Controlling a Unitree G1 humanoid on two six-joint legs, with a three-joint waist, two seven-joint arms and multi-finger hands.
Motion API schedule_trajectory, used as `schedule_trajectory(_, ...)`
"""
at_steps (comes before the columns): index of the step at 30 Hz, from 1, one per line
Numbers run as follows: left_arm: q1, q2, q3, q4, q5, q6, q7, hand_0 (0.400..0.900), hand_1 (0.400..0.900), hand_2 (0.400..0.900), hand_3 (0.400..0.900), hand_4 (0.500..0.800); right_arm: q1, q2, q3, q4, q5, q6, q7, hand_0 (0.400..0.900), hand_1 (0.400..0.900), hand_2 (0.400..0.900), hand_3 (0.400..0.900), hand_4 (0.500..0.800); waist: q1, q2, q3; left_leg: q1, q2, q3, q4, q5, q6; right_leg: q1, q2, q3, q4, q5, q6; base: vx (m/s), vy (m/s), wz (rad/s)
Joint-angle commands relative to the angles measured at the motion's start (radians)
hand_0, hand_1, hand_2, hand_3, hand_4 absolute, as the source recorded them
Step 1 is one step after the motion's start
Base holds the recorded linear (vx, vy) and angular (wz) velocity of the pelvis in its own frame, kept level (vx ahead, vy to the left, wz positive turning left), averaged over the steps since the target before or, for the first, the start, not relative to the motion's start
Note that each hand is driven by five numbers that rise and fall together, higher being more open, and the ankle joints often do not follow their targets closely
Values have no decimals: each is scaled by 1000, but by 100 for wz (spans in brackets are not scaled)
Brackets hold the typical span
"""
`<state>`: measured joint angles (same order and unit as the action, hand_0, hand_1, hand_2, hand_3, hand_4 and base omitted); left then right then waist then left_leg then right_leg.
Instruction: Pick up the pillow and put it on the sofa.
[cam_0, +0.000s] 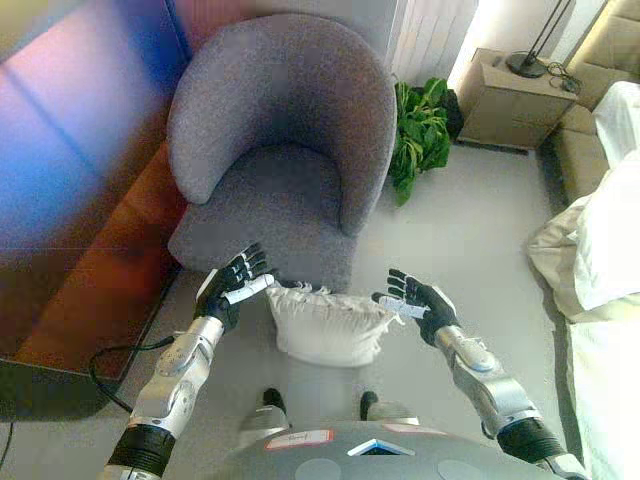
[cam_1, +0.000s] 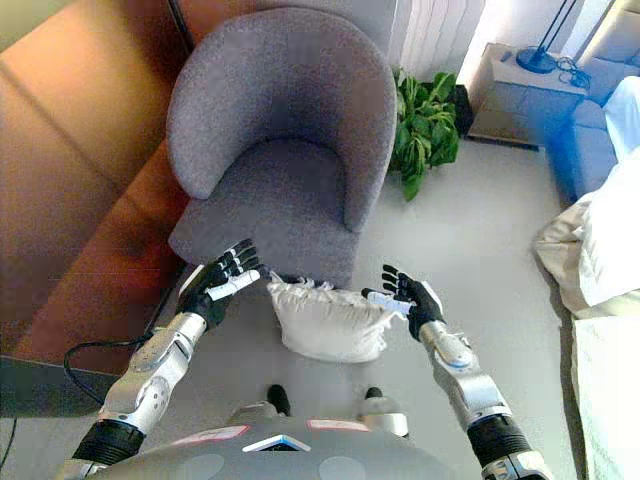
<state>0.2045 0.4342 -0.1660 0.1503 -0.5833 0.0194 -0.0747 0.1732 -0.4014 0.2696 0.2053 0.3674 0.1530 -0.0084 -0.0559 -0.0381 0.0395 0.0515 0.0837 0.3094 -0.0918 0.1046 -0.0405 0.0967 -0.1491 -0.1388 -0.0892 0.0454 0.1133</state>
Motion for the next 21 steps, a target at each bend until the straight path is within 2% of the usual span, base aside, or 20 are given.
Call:
schedule_trajectory(1, -73, 17, 94, -13, -2, -83, -8, 900, 900, 900, 900, 800, -77, 2, -43, -66, -2, -66, 0, 900, 900, 900, 900, 800, -9, 12, 9, 59, 9, -30, 5, -83, 16, -21, 33, -41, 22, 12, 0, 0, 0, 0)
schedule_trajectory(12, -53, 25, 102, -21, 10, -86, -29, 900, 900, 900, 900, 800, -63, -17, -52, -65, -81, -90, -24, 900, 900, 900, 900, 800, -13, 18, 17, 54, 9, -27, 6, -83, 16, -31, 32, -36, 28, 11, 0, 1, -1, 0)
schedule_trajectory(18, -47, 38, 101, -30, 24, -89, -33, 900, 900, 900, 900, 800, -62, -47, -61, -57, -206, -100, -40, 900, 900, 900, 900, 800, -10, 15, 19, 52, 8, -29, 5, -83, 16, -29, 31, -40, 23, 11, 1, 23, -16, 2)
schedule_trajectory(21, -47, 50, 109, -38, 26, -90, -54, 900, 900, 900, 900, 800, -68, -72, -61, -51, -291, -90, -47, 900, 900, 900, 900, 800, -5, 12, 24, 47, 9, -30, 9, -84, 15, -34, 29, -44, 28, 9, 3, 26, -29, 2)
